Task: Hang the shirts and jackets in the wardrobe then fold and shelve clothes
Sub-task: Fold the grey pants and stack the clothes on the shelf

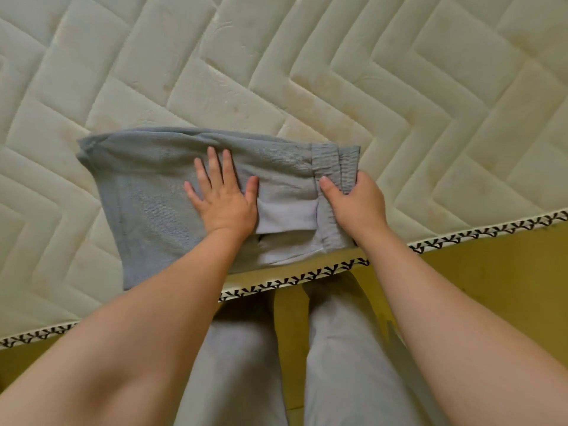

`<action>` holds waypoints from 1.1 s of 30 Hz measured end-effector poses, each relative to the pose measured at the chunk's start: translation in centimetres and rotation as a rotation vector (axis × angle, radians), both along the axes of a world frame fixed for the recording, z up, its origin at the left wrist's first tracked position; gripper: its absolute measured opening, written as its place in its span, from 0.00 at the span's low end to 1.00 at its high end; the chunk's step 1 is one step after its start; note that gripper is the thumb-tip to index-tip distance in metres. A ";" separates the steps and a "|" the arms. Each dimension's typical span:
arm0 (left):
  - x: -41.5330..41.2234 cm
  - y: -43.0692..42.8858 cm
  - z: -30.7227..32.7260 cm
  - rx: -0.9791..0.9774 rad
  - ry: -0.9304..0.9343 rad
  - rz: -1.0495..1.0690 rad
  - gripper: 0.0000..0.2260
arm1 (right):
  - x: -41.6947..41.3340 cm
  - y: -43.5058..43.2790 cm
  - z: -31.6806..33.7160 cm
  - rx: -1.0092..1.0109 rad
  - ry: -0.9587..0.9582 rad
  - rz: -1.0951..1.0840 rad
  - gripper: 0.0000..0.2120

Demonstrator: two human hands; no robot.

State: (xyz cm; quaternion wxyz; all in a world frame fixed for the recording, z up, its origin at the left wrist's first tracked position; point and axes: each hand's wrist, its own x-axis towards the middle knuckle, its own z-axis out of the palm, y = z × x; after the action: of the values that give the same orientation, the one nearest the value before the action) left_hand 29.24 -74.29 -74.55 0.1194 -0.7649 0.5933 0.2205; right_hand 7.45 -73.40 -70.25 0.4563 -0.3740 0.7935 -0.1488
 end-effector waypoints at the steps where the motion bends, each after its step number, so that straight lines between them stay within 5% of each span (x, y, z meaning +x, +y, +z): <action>1: -0.8 -0.3 -0.2 0.006 0.004 0.007 0.33 | -0.6 -0.1 0.2 -0.047 0.031 -0.019 0.14; 6: -3.8 -1.1 -0.8 0.026 -0.033 0.040 0.33 | -3.0 -0.4 -0.5 0.093 -0.085 -0.099 0.14; 11: -2.8 -1.0 -0.4 0.024 0.017 -0.008 0.32 | -2.7 -0.5 -1.6 0.237 -0.111 -0.148 0.28; 14: -2.1 -0.2 0.7 -0.092 0.022 -0.001 0.30 | -2.9 -1.0 -1.4 0.294 -0.216 -0.223 0.24; 17: -2.0 0.5 1.4 -0.225 0.074 0.066 0.21 | -3.7 -0.9 -0.8 0.206 -0.129 -0.140 0.21; 24: -4.4 0.2 2.5 -0.030 0.456 0.016 0.19 | -3.7 -0.5 5.7 -0.045 0.242 -0.024 0.17; 27: -3.6 -1.5 4.8 0.172 0.909 0.466 0.18 | 0.3 -0.2 9.2 -0.123 0.303 0.091 0.15; 29: -1.2 -2.3 6.9 0.380 1.312 0.750 0.28 | 4.6 0.3 10.7 -0.174 0.298 0.220 0.15; 33: 6.3 -1.8 8.6 0.448 1.657 0.788 0.41 | 13.7 1.1 10.9 -0.273 0.176 0.518 0.25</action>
State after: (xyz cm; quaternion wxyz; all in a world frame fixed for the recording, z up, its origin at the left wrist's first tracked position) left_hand 35.52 -76.12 -65.98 -0.2790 -0.4694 0.1320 0.8273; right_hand 21.10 -72.33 -59.39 0.3542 -0.6332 0.6809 -0.1002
